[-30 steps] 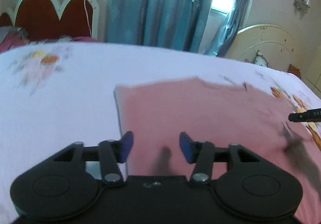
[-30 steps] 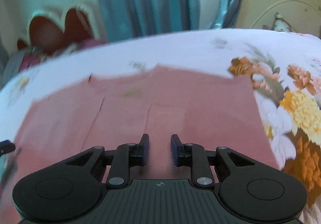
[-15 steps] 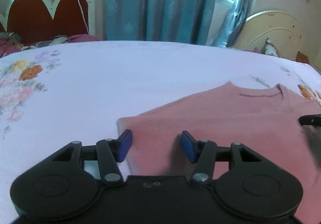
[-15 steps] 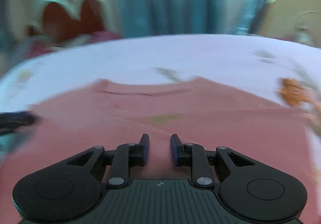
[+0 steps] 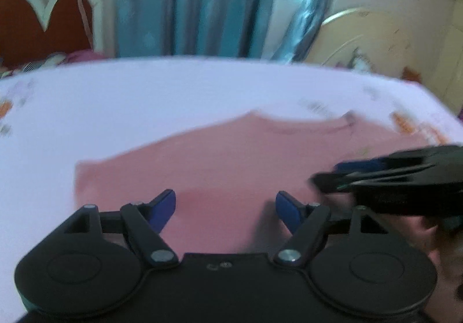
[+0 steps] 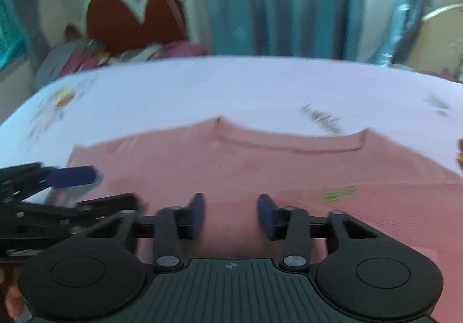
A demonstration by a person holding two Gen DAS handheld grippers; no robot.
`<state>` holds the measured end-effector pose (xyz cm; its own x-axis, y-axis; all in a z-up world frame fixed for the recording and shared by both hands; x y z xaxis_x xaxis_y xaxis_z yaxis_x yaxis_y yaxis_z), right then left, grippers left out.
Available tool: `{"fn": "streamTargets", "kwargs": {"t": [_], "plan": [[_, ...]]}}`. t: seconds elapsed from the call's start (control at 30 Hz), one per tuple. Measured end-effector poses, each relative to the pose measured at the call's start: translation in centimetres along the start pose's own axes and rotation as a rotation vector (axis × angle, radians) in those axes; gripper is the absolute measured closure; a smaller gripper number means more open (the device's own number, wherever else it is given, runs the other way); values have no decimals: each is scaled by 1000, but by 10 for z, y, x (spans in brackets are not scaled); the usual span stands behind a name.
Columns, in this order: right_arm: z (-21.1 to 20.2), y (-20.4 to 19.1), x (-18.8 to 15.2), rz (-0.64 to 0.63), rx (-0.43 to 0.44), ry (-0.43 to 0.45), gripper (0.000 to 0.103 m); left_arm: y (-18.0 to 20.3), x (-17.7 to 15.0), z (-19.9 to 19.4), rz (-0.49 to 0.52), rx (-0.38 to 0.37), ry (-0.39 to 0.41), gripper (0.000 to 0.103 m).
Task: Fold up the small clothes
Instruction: 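Open both grippers and move them to the sweatshirt hem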
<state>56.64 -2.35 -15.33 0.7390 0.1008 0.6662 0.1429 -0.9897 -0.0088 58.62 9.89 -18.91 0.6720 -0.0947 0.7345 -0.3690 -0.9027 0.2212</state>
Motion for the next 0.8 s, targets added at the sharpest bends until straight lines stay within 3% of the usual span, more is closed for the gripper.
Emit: {"fn": "streamTargets", "kwargs": {"t": [0.07, 0.1, 0.13, 0.23, 0.37, 0.5, 0.67, 0.8], "plan": [[-1, 12, 2, 3, -53, 21, 64, -16, -6, -8, 6, 46, 15, 27], [-2, 29, 1, 42, -165, 22, 64, -24, -11, -13, 8, 78, 6, 26], [-1, 46, -1, 88, -211, 10, 64, -29, -13, -18, 6, 86, 1, 26], [-8, 66, -3, 114, -186, 0, 64, -18, -8, -34, 25, 132, 10, 30], [-41, 52, -5, 84, -100, 54, 64, 24, -14, -53, 47, 45, 80, 27], [-61, 21, -28, 15, 23, 34, 64, 62, -35, -53, 66, -14, 69, 28], [-67, 40, -60, 7, -52, -4, 64, 46, -73, -69, 31, 28, 23, 28], [-85, 94, -80, 155, -170, -20, 64, 21, -87, -92, 8, 82, 31, 28]]}}
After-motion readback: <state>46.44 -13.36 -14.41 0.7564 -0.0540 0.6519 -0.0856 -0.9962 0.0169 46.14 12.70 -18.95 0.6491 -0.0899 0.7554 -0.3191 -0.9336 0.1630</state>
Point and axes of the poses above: each gripper's, at about its wrist camera, not at the fingertips, and z roughly the way its jaws point, y to its right, x to its top, the point moved 4 cm from there along z, roughly the way its jaws point, and after that the axes turned 11 degrees about -x, right-handed, at the moved point
